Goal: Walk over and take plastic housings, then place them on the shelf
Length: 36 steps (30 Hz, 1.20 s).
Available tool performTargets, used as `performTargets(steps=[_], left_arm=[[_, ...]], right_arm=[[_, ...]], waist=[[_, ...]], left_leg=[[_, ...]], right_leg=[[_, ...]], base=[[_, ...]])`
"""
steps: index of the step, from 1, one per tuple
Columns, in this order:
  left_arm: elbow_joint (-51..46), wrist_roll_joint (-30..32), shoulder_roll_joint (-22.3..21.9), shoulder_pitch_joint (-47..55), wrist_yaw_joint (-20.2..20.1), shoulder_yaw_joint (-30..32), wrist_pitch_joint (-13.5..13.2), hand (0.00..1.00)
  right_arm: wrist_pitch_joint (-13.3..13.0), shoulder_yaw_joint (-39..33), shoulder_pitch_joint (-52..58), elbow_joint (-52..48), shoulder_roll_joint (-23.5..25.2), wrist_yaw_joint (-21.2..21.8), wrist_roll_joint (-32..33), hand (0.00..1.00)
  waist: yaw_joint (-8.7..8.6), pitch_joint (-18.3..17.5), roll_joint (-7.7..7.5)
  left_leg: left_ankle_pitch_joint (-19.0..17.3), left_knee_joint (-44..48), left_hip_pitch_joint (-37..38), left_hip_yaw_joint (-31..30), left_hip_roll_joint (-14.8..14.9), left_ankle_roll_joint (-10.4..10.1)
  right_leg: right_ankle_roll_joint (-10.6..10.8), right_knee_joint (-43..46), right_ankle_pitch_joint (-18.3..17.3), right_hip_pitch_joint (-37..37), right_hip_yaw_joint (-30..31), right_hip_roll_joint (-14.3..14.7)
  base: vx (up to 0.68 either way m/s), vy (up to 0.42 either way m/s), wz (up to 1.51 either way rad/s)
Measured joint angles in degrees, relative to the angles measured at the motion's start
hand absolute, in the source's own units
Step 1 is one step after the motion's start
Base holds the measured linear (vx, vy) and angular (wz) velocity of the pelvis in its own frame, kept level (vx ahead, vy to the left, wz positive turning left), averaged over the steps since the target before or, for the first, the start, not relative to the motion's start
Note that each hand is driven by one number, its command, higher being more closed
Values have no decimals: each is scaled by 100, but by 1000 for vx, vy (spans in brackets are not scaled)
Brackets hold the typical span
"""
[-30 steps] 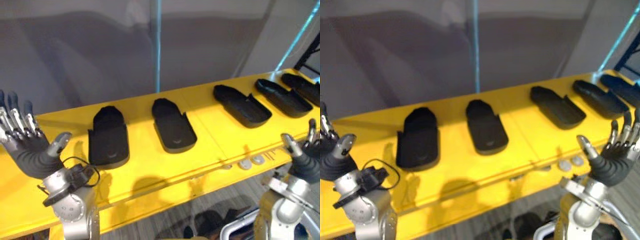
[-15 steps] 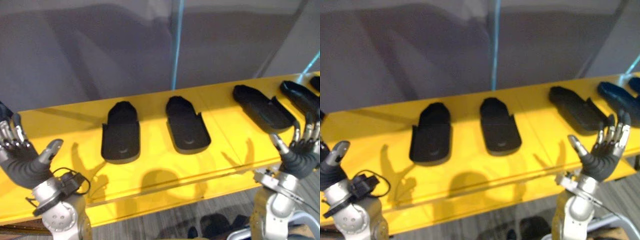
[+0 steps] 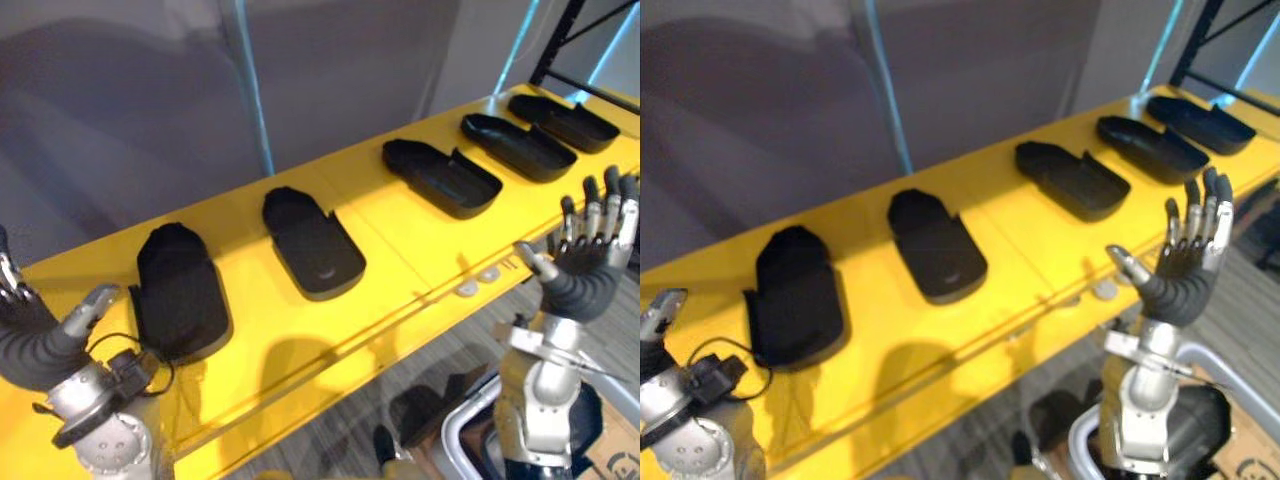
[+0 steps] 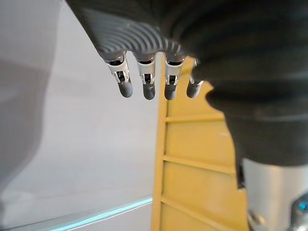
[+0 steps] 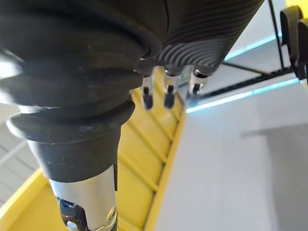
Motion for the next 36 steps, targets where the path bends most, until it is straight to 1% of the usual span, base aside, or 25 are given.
performTargets(steps=[2,5,6,7,8,9,10,11,12,13,14,15,16,17,19,20,21,22,23,24,26,29,31,35,36], left_arm=[[-1,2,104,-94,-2,1,-102,0],[-25,11,316,-177,1,-133,-216,0],[-48,18,418,-174,16,-142,-223,0],[-69,71,530,-157,130,-77,-215,0],[-74,125,537,-164,171,-4,-211,0],[-23,158,534,-254,217,12,-170,0],[-20,186,535,-317,265,17,-112,0],[-20,186,535,-324,277,20,-93,0],[-16,205,534,-337,365,27,11,0],[-4,219,533,-333,419,37,57,0],[74,259,526,-332,528,55,134,0],[193,403,520,-332,648,74,242,0],[232,426,516,-333,685,74,291,0],[279,448,481,-368,717,77,332,0],[433,449,447,-400,714,46,369,0],[520,436,505,-444,716,128,394,0],[628,430,503,-538,708,266,449,0],[636,378,471,-549,715,297,463,0],[637,346,469,-526,714,399,462,0],[635,341,459,-512,713,471,460,0],[638,332,440,-492,721,535,411,0],[584,340,105,-343,711,688,254,0],[523,346,-244,-275,589,630,255,0],[374,124,-321,-158,156,271,307,0],[375,-26,-324,-127,-126,21,386,0]], right_arm=[[14,81,56,93,9,-150,-5,0],[10,134,471,-134,103,-79,31,0],[-4,134,630,-294,152,-2,33,0],[-4,149,670,-384,254,247,41,0],[-2,161,629,-392,289,315,46,0],[-5,181,602,-435,279,393,88,0],[-7,203,496,-464,281,437,127,0],[-6,212,465,-461,283,451,127,0],[-5,262,326,-403,285,477,120,0],[-6,315,236,-328,286,475,121,0],[-6,464,57,-116,284,469,118,0],[-3,651,-95,152,283,461,94,0],[-3,741,-161,288,282,440,32,0],[7,921,-305,517,264,363,-103,0],[22,1098,-454,749,210,278,-269,0],[42,1109,-545,888,242,228,-365,0],[89,1156,-587,918,263,208,-392,0],[117,1173,-602,940,253,209,-440,0],[148,1221,-658,1029,249,209,-547,0],[225,1232,-676,1060,196,211,-547,0],[254,1231,-676,1072,102,151,-546,0],[334,1111,-613,1018,92,240,-491,0],[571,770,-472,1015,56,307,-479,0],[857,391,-325,1014,58,199,-526,0],[969,283,-257,1015,57,98,-535,0]], waist=[[-2,5,-7],[-35,15,-21],[-42,36,-87],[15,37,-102],[69,53,-63],[-11,46,-108],[-10,30,-129],[-8,31,-128],[7,25,-106],[18,22,-106],[48,-22,-108],[135,-87,-154],[179,-121,-197],[222,-188,-372],[459,-237,-172],[637,-303,-32],[572,-297,-36],[542,-298,-44],[528,-297,-81],[588,-302,-59],[628,-291,-77],[611,-218,-176],[443,-116,-72],[246,21,-63],[196,48,-70]], left_leg=[[-136,28,65,1,-24,-17],[-506,160,312,202,-149,118],[-647,268,318,350,-214,138],[-596,300,290,861,-191,238],[-503,238,275,1085,-160,259],[-345,119,264,1368,-146,303],[-120,-118,304,1725,-109,329],[-82,-149,302,1776,-98,334],[59,-258,271,2007,-31,324],[121,-308,252,2116,-3,309],[196,-310,172,2324,92,276],[260,-278,61,2543,161,247],[271,-199,-18,2582,172,231],[262,42,-272,2627,159,219],[306,-282,-524,1974,35,163],[657,-639,-487,1938,170,111],[841,-717,-476,2050,158,122],[853,-700,-475,2076,156,110],[861,-597,-513,2165,234,94],[919,-610,-521,2222,381,-7],[981,-620,-526,2388,555,-122],[1023,-549,-527,2650,641,-249],[1044,-426,-663,2650,759,-305],[1152,-638,-704,2684,683,-375],[1189,-743,-706,2659,640,-383]], right_leg=[[13,202,30,-100,68,45],[42,637,57,-218,308,132],[84,665,191,-292,323,146],[-294,133,1037,-324,239,218],[-510,-52,1281,-315,2,189],[-722,755,498,-474,-828,150],[-828,1876,-467,-577,-1560,3],[-839,2042,-613,-575,-1670,-43],[-821,2675,-1095,-499,-2121,-256],[-822,2912,-1293,-425,-2313,-383],[-841,3259,-1580,-223,-2687,-663],[-850,3468,-1697,16,-2925,-971],[-835,3506,-1690,137,-2998,-1141],[-485,3250,-1590,149,-2973,-1228],[-503,2612,-1326,27,-2881,-828],[-559,1944,-1276,179,-2659,-536],[-940,2544,-1614,205,-2821,-827],[-895,2587,-1576,304,-2941,-989],[-472,2121,-1305,579,-2941,-998],[-297,1742,-1184,691,-3057,-784],[-238,1306,-1141,759,-2976,-544],[-138,490,-1070,1007,-2992,-347],[-225,-14,-714,1116,-2985,-137],[-267,-432,-522,1025,-2896,-99],[-267,-468,-481,968,-2907,-127]], base=[[-97,82,-37],[-156,117,-78],[-309,56,-142],[-336,32,-163],[-394,40,-175],[-341,92,-143],[-262,93,-115],[-38,59,-110],[147,21,-72],[249,13,-100],[266,-6,-102],[283,-12,-101],[168,-44,-99],[-20,-127,-91],[-171,-167,-126],[-2,-108,-115],[102,-73,-83],[132,-34,-38],[5,-132,-52],[-39,-187,-62],[-106,-225,-60],[-132,-195,-57],[-167,-99,-21],[-152,-21,-21],[-72,6,-22]])
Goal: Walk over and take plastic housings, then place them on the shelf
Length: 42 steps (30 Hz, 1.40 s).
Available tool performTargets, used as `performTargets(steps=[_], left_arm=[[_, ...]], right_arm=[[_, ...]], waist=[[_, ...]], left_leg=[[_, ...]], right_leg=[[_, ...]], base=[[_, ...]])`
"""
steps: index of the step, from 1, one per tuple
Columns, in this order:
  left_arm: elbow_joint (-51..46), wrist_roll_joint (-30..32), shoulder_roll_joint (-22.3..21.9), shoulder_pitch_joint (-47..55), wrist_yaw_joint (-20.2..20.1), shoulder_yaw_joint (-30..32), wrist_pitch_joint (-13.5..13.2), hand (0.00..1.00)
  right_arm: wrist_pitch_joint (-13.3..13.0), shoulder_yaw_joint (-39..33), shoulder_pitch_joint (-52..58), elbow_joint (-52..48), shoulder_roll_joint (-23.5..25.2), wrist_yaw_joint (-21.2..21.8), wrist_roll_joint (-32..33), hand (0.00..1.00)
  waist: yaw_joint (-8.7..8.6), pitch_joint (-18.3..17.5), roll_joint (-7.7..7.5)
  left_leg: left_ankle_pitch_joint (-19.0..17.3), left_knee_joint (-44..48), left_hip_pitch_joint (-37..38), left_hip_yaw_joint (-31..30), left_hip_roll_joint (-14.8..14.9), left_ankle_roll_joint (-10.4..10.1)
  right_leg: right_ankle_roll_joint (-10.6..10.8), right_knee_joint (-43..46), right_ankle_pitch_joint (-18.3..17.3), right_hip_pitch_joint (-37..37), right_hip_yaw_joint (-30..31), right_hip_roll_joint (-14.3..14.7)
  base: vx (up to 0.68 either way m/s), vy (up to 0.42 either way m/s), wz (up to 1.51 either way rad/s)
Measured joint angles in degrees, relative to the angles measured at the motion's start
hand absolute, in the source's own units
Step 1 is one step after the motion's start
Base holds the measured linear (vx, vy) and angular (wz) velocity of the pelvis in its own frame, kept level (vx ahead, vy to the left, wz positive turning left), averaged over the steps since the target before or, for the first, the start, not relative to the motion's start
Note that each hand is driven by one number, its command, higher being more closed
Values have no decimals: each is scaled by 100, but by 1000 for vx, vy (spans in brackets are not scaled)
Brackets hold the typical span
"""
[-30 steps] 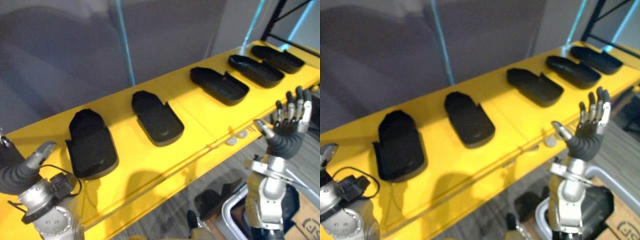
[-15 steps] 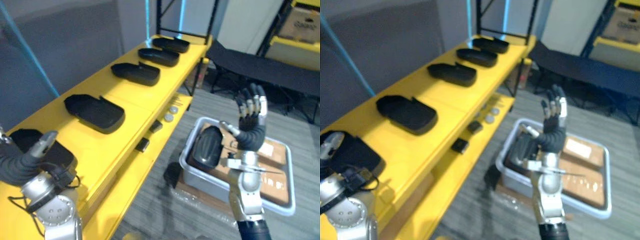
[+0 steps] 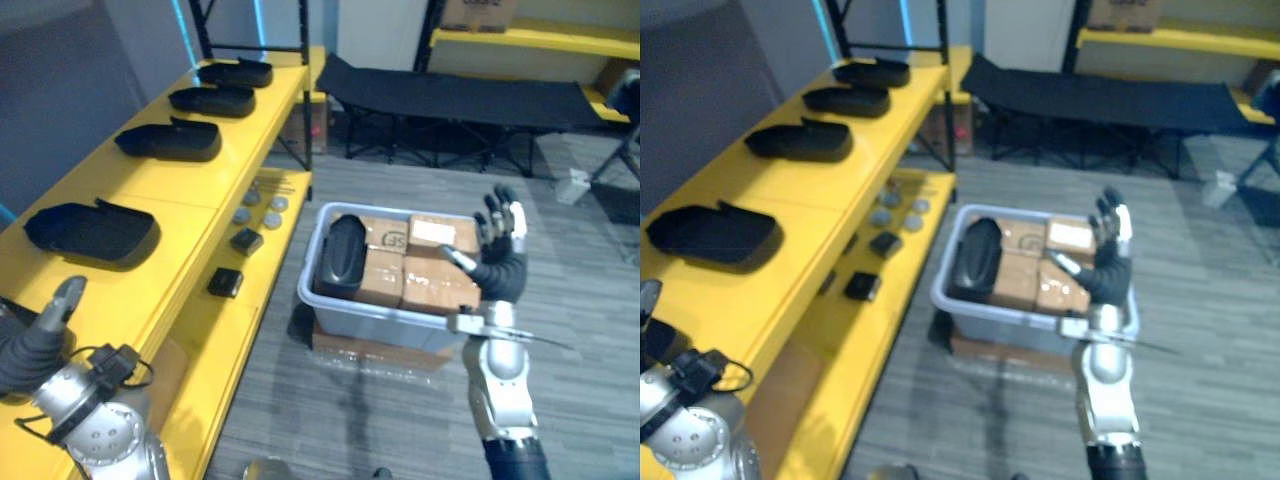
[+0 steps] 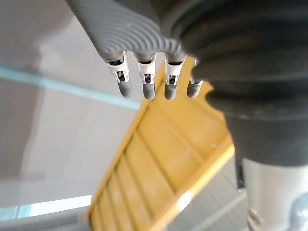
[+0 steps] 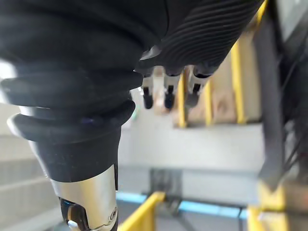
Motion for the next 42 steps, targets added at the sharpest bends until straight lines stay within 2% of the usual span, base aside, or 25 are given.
performTargets(steps=[2,3,4,6,7,10,13,16,17,20,22,24,28,33,38,41,42], left_arm=[[28,-215,-6,71,-446,-392,199,0],[98,-336,-9,66,-789,-564,453,0],[187,-405,1,53,-905,-648,554,0],[836,-532,76,-5,-1298,-1056,917,0],[1499,-540,191,-96,-1533,-1447,1162,0],[2168,-470,290,-253,-1847,-2025,1447,0],[2315,-474,484,-559,-2252,-2522,1495,0],[2434,-485,642,-889,-2441,-2816,1510,0],[2742,-323,691,-1097,-2432,-3025,1665,0],[3287,-59,710,-1220,-2346,-3220,1992,0],[3942,-15,715,-1186,-2098,-3262,2354,0],[4448,-31,732,-1175,-1884,-3244,2429,0],[5329,10,778,-1155,-1410,-3201,2402,0],[6303,225,727,-1121,-1014,-3279,2197,0],[6670,-2,578,-1144,-915,-3281,1427,0],[6837,-394,568,-1144,-946,-3273,1006,0],[6875,-491,573,-1145,-955,-3270,960,0]], right_arm=[[119,-131,156,7,9,-24,3,0],[238,-140,221,30,7,-1,2,0],[298,-139,226,59,5,5,2,0],[409,-81,173,314,-22,-2,30,0],[529,-22,-7,630,-67,-18,31,0],[715,154,-458,1208,-286,-160,41,0],[837,185,-1423,1891,-640,-603,41,0],[840,180,-2237,2428,-953,-868,41,0],[840,200,-2749,2746,-1103,-958,53,0],[839,233,-3220,3082,-1215,-982,58,0],[838,380,-3553,3310,-1446,-892,70,0],[848,381,-3868,3610,-1610,-868,162,0],[1145,382,-4727,4600,-1975,-997,364,0],[1501,438,-5448,5742,-2358,-1468,694,0],[1741,662,-5895,6153,-2731,-2040,695,0],[1884,712,-6067,6381,-2921,-2167,712,0],[1915,762,-6093,6410,-2951,-2170,732,0]], waist=[[-30,25,2],[-76,31,2],[-94,32,0],[-134,29,5],[-160,31,2],[-195,99,-26],[-193,343,36],[-120,532,139],[-55,682,201],[14,896,258],[39,1070,251],[75,1300,264],[156,1658,276],[427,1888,375],[515,1992,578],[600,2000,596],[605,2001,597]], left_leg=[[77,-92,-6,-14,-78,-5],[142,-114,-6,-29,-100,15],[155,-119,-7,-40,-108,25],[160,-125,-48,-161,-149,31],[172,-123,-159,-195,-184,49],[192,-119,-331,-355,-289,95],[242,-115,-536,-626,-500,217],[316,-96,-807,-746,-655,332],[359,-57,-971,-787,-767,400],[341,65,-1097,-815,-809,465],[318,232,-1298,-898,-862,515],[313,300,-1351,-936,-886,537],[304,493,-1657,-1087,-905,565],[335,639,-1948,-1129,-902,611],[379,744,-2221,-1209,-941,669],[379,806,-2397,-1231,-949,670],[378,818,-2421,-1236,-950,670]], right_leg=[[6,-9,49,-64,-5,-25],[0,-9,69,-84,-6,-32],[16,-9,101,-93,-4,-34],[-5,14,160,-135,-2,-49],[15,37,210,-207,-11,-76],[48,40,277,-314,-75,-130],[163,41,372,-381,-272,-318],[240,42,495,-564,-355,-493],[277,52,568,-686,-393,-608],[291,75,678,-752,-409,-670],[293,150,681,-862,-452,-741],[293,229,681,-890,-515,-784],[287,336,699,-1065,-627,-815],[265,399,717,-1283,-700,-831],[264,468,716,-1481,-744,-870],[263,550,701,-1663,-736,-902],[264,560,700,-1685,-736,-903]], base=[[-23,10,-14],[0,0,0],[51,-2,-1],[61,4,0],[44,20,6],[15,32,17],[-31,99,35],[-93,139,31],[-101,137,21],[-87,95,11],[-84,79,17],[-97,48,13],[-111,33,18],[-52,14,6],[-6,15,8],[0,0,0],[0,0,0]])
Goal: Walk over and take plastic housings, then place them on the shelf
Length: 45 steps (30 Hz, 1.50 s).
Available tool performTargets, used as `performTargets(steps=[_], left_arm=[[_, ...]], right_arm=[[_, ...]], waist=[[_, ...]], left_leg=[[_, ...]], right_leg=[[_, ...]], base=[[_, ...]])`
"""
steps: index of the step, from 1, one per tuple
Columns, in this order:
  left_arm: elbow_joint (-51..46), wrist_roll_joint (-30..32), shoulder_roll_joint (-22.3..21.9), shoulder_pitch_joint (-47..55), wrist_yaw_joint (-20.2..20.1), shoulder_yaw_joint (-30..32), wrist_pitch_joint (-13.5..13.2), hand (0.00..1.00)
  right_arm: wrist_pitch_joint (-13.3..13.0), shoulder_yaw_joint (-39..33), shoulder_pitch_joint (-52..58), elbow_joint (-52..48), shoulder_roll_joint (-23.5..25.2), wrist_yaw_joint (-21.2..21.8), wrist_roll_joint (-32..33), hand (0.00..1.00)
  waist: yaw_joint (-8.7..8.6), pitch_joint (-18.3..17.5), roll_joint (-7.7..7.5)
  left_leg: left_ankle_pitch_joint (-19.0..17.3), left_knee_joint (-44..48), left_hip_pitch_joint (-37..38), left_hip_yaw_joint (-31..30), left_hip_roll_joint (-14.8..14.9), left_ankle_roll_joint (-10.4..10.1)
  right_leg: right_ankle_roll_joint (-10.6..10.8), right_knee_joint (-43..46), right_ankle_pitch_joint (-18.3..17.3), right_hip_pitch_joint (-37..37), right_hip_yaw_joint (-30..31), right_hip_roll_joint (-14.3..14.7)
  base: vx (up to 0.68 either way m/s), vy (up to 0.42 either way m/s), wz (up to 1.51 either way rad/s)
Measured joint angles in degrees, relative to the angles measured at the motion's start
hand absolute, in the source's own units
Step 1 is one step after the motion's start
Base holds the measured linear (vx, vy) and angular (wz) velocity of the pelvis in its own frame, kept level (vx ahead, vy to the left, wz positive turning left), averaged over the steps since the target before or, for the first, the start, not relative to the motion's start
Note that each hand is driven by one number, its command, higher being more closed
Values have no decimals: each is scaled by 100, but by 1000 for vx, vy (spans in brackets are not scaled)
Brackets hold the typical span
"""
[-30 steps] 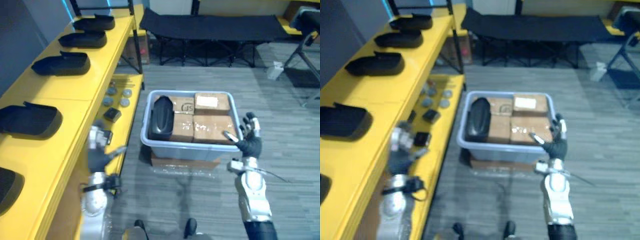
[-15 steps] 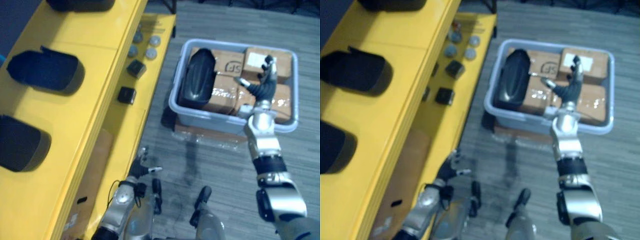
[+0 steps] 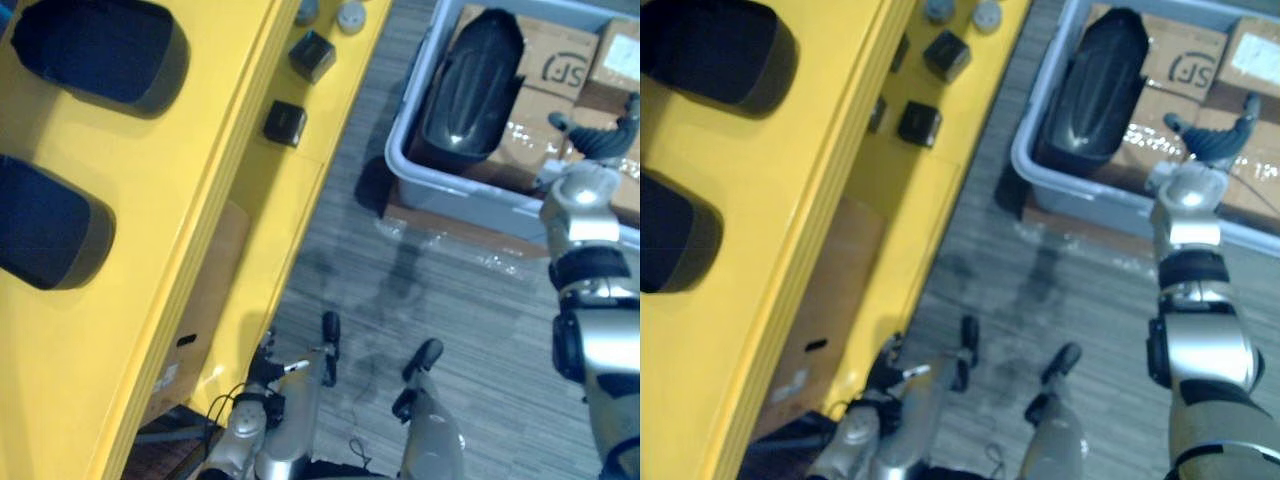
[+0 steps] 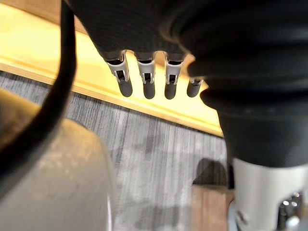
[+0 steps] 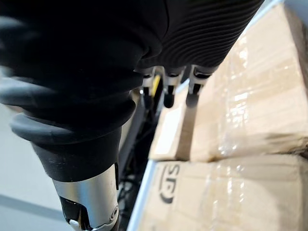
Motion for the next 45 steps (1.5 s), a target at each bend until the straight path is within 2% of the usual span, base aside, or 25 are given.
performTargets(steps=[3,6,9,12,15,24,29,32,33,38,45], left_arm=[[308,-309,-2,-21,-66,131,-223,0],[437,-498,-1,-86,-149,153,-411,0],[602,-724,11,-95,-295,287,-493,0],[989,-933,104,-97,-479,308,-599,0],[1469,-951,110,-94,-574,264,-572,0],[1450,-1170,162,-91,-769,29,-704,0],[1453,-1176,210,-91,-769,-118,-863,0],[1456,-1266,214,-91,-776,-137,-902,0],[1461,-1356,204,-91,-774,-147,-904,0],[1471,-1398,205,-91,-732,-195,-937,0],[1524,-1612,195,-91,-716,-363,-932,0]], right_arm=[[69,119,-110,182,-137,-3,82,0],[66,295,-192,212,-462,15,173,0],[66,392,-362,421,-477,98,180,0],[66,642,-429,437,-605,227,174,0],[62,743,-662,629,-783,323,174,0],[-19,795,-953,905,-896,422,173,0],[-9,1017,-1058,934,-906,422,176,0],[247,1050,-1069,965,-973,426,176,0],[424,1173,-1068,1034,-1014,428,166,0],[826,1183,-1115,1022,-1073,378,42,0],[1303,1241,-1198,1044,-1077,-70,-76,0]], waist=[[30,35,78],[150,118,249],[240,139,315],[321,148,337],[424,155,347],[759,155,348],[794,153,350],[874,153,351],[925,152,352],[995,152,353],[1136,150,356]], left_leg=[[-1,47,-63,-50,-31,0],[-3,141,-251,-129,-40,0],[19,164,-396,-152,-41,20],[21,221,-526,-211,-47,23],[37,262,-659,-316,-89,43],[33,435,-951,-675,-179,36],[19,569,-1094,-774,-177,17],[1,616,-1145,-802,-154,-10],[1,617,-1147,-799,-148,-11],[0,620,-1166,-803,-146,-12],[-3,615,-1174,-810,-145,-17]], right_leg=[[7,210,-98,-117,-3,-94],[-14,455,-233,-332,-11,-130],[-35,639,-311,-540,-10,-193],[-23,879,-388,-730,-9,-242],[-15,1085,-495,-901,-16,-307],[-69,1433,-730,-1120,-177,-401],[-86,1485,-741,-1153,-278,-400],[-101,1495,-770,-1180,-303,-385],[-104,1500,-772,-1184,-303,-383],[-104,1493,-772,-1189,-310,-379],[-101,1479,-774,-1184,-319,-374]], base=[[-15,12,4],[-62,16,9],[-38,3,3],[6,-4,3],[18,-11,10],[-8,-10,10],[-15,3,6],[-13,-5,4],[0,0,0],[0,0,0],[0,0,0]])
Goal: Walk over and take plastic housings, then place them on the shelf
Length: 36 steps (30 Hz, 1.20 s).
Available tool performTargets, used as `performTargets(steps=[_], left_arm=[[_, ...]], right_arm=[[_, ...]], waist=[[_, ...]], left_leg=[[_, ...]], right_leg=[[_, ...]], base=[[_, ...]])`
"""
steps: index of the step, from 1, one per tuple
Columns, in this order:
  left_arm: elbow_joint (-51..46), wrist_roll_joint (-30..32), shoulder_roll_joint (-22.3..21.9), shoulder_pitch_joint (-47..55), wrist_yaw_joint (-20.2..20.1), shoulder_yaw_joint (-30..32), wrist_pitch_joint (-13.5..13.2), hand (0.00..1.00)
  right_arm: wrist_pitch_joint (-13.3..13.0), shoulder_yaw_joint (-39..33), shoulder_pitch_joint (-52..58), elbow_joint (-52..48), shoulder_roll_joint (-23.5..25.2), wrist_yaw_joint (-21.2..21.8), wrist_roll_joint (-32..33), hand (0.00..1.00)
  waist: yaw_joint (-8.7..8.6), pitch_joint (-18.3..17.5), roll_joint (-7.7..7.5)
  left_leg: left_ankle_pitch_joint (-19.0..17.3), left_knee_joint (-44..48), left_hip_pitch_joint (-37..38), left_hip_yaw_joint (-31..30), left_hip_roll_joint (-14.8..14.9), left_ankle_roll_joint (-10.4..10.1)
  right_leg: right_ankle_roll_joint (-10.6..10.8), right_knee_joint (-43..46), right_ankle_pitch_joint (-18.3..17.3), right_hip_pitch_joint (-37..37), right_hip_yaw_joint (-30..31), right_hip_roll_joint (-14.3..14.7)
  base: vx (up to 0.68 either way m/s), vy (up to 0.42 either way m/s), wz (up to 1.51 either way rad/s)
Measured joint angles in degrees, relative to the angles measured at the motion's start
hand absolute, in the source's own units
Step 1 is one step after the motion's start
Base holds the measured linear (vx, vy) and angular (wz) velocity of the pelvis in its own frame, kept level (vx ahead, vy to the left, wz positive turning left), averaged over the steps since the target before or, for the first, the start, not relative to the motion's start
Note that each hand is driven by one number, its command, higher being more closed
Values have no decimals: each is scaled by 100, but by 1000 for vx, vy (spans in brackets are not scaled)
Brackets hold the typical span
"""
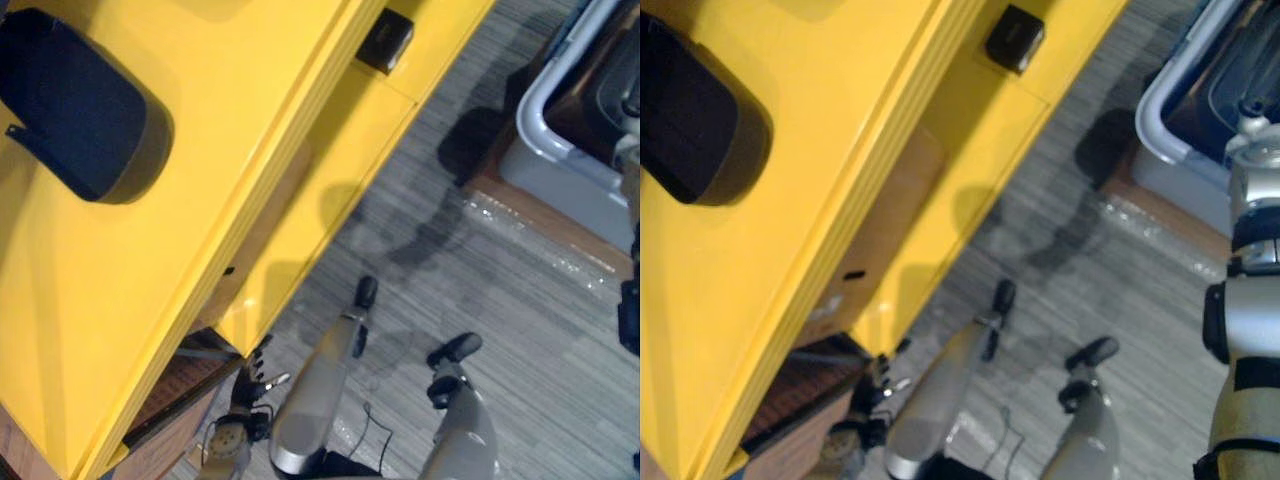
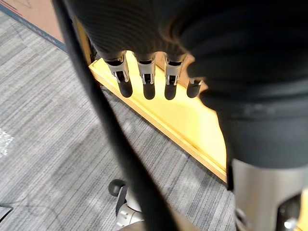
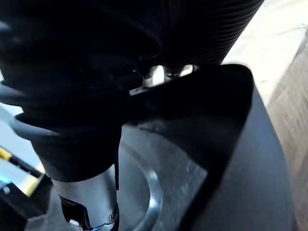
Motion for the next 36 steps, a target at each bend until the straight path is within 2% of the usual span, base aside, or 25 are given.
performTargets(steps=[1,2,8,12,16,23,32,36], left_arm=[[1,0,-10,0,0,0,0,0],[2,-4,-12,0,0,0,0,0],[6,-8,-11,0,4,-23,4,0],[3,-19,-11,0,7,-47,50,0],[-13,-19,-9,4,12,-51,73,0],[-98,-121,28,55,48,-50,99,0],[-325,-174,38,229,66,-44,48,0],[-673,-173,35,353,272,-34,-180,0]], right_arm=[[40,0,-11,5,0,-14,0,0],[91,0,-32,13,0,-33,-3,100],[326,61,-68,66,-85,-135,-248,100],[550,160,-68,117,-232,-14,-389,100],[662,154,-59,268,-232,56,-421,100],[669,143,-16,373,-251,264,-648,100],[652,98,84,517,-257,251,-668,100],[422,99,84,529,-288,-152,-671,100]], waist=[[6,0,1],[15,-2,3],[22,-10,16],[23,-26,40],[20,-32,48],[18,-34,50],[-36,-44,66],[-74,-44,66]], left_leg=[[0,-1,0,0,0,0],[-2,-2,0,0,0,-3],[-3,-13,3,6,0,-4],[-2,-35,38,20,4,-3],[-1,-81,95,30,7,-4],[0,-108,174,34,5,-3],[7,-199,288,34,-1,-8],[8,-197,297,45,9,-8]], right_leg=[[1,0,0,0,0,1],[4,1,-3,-1,0,0],[9,-2,-5,-5,1,-2],[11,-7,-4,3,6,-4],[9,-7,-6,30,10,-5],[10,-22,-7,98,4,-7],[8,-154,-8,226,-8,23],[40,-170,15,229,0,33]], base=[[0,0,0],[0,0,0],[0,0,0],[4,-4,-2],[0,0,0],[0,0,0],[0,0,0],[29,-7,-1]])
